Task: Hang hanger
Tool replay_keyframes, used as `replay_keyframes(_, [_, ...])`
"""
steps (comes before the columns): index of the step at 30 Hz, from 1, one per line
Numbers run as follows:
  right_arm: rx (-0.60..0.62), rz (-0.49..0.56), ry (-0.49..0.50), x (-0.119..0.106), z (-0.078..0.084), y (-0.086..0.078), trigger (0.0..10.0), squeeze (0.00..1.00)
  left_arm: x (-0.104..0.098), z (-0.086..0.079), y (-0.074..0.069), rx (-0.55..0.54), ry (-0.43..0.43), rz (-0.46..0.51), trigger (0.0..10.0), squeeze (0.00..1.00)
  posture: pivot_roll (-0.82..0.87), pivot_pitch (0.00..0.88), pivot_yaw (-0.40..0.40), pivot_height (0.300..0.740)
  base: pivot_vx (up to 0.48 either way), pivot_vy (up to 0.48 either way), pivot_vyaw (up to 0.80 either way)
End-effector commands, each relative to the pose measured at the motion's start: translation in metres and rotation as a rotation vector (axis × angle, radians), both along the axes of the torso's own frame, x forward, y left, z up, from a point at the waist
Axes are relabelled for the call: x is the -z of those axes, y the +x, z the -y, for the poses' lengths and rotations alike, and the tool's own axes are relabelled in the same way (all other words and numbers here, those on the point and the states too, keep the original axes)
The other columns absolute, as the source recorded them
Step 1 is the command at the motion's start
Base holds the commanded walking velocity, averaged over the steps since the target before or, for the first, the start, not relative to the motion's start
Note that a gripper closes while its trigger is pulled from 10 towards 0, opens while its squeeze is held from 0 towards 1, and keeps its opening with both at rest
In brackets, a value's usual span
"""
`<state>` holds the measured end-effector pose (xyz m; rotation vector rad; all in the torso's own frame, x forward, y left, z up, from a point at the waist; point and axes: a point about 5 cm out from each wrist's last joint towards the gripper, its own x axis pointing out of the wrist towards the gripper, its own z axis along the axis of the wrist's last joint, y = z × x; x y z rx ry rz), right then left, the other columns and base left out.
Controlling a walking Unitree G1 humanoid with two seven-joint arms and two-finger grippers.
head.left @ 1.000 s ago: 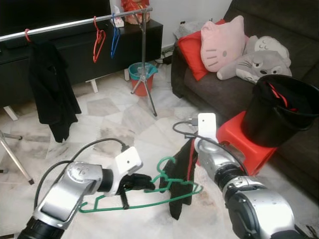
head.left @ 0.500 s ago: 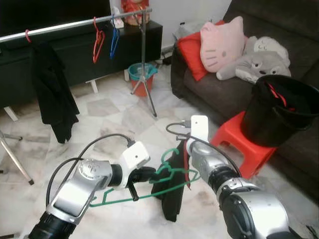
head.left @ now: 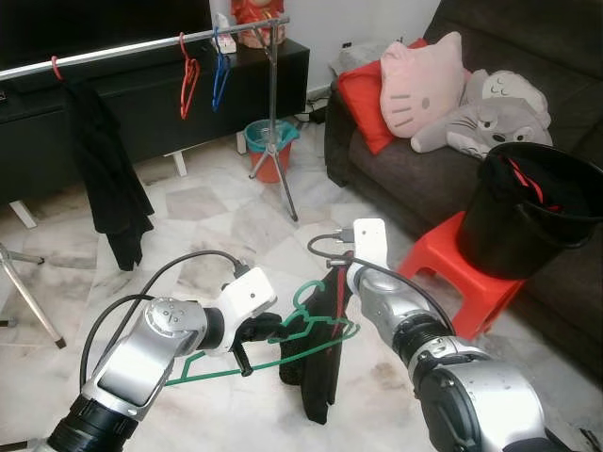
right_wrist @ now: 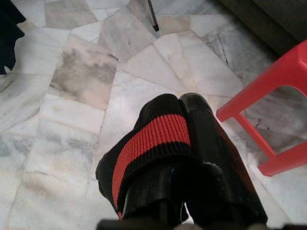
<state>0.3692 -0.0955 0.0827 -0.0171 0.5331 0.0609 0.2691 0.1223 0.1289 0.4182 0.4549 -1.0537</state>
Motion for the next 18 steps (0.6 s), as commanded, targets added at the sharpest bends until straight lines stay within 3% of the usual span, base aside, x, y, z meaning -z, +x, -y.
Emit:
replay_keyframes(1, [-0.007,0.002,-0.01,-0.0023,0.002,0.0016,10.0,0.0,-0.0041,0.0017,0.0022,0.018,0.01,0.021,10.0,0.0,0.2,0.0,-0.088,0.74,0.0,0.0,0.0])
replay_keyframes(18, [-0.118,0.003,-0.042,-0.0028,-0.0044,0.0012,10.0,0.0,0.0036,-0.003,0.0012,0.035,0.116,0.022,10.0,0.0,0.2,0.0,-0.09,0.74,0.0,0.0,0.0])
